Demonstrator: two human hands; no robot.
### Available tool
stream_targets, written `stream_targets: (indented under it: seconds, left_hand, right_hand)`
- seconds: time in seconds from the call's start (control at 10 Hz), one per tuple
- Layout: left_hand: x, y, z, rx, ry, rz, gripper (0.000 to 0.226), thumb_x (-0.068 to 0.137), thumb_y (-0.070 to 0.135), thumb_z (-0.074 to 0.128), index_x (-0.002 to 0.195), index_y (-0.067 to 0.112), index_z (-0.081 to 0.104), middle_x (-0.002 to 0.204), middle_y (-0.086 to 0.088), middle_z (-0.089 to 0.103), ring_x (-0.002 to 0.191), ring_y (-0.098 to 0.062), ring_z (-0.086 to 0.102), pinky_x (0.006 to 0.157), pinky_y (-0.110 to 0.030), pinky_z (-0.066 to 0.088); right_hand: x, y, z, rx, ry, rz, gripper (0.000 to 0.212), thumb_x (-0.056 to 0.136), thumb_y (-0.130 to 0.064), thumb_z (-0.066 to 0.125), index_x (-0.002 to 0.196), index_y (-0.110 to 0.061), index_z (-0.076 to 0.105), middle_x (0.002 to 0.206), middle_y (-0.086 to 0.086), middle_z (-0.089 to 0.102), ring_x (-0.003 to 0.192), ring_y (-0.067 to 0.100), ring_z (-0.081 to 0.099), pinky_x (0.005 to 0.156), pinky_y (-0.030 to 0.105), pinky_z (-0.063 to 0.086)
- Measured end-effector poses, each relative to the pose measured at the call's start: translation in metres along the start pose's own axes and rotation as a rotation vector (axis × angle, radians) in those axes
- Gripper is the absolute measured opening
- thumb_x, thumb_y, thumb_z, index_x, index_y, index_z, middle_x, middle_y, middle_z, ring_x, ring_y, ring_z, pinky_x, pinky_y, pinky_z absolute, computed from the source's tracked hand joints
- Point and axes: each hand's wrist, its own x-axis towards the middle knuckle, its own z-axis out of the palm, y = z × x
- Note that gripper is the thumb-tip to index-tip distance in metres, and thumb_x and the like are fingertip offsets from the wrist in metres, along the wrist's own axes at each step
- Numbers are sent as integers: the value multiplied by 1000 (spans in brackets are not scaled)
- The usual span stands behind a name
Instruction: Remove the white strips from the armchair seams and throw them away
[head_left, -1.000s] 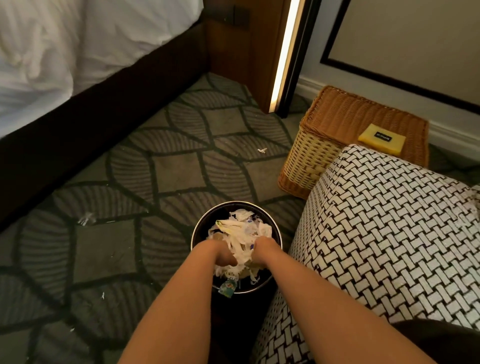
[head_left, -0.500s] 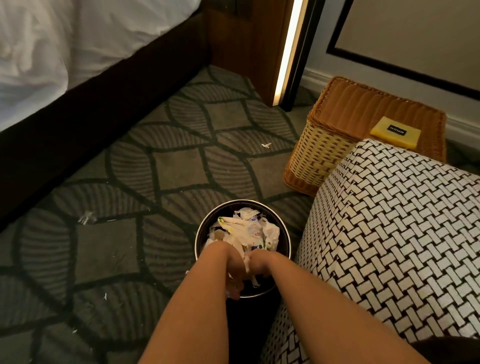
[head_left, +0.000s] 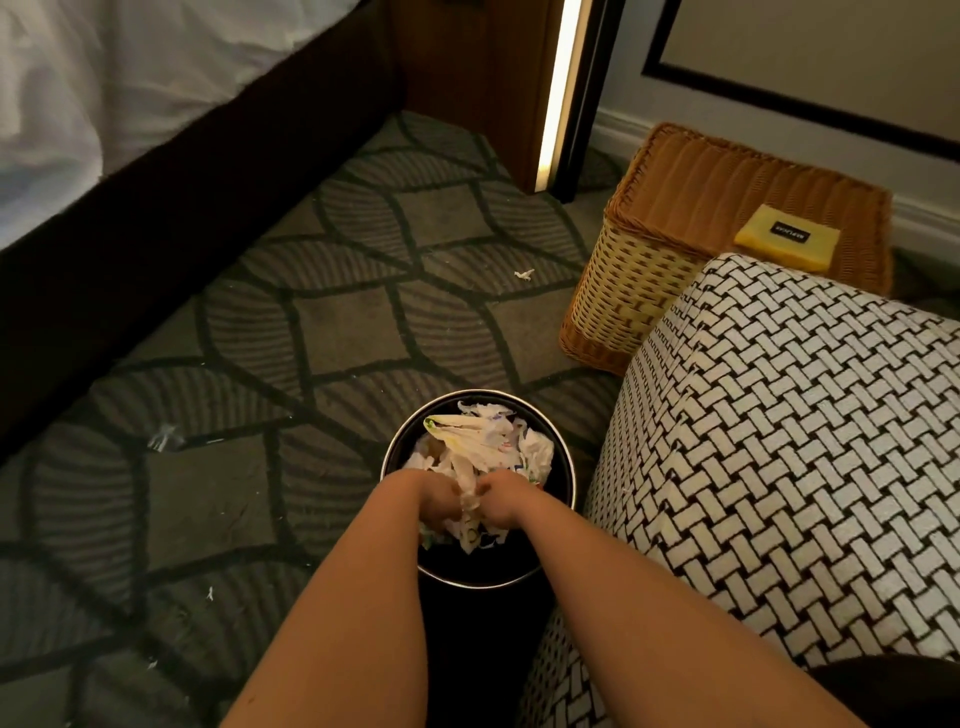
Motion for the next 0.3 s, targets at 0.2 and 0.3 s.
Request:
stream_targets:
  seconds: [0.2, 0.3]
  left_hand:
    - [-34, 3, 4, -430, 190, 72, 26, 96, 12, 41, 120, 10, 51, 105, -8, 57, 78, -15, 60, 74, -31, 45]
    - [-50, 13, 10, -480, 332, 146, 20, 98, 17, 39, 113, 11, 50, 104, -10, 58, 80, -17, 60, 60, -26, 40]
  right_hand:
    - [-52, -4, -34, -60, 128, -85, 32, 94, -14, 45, 120, -7, 61, 128, 13, 55, 116, 29, 51, 95, 32, 42]
    - [-79, 3, -64, 29, 240, -120, 29, 92, -12, 45, 114, -7, 63, 122, 13, 59, 104, 27, 56, 85, 32, 45]
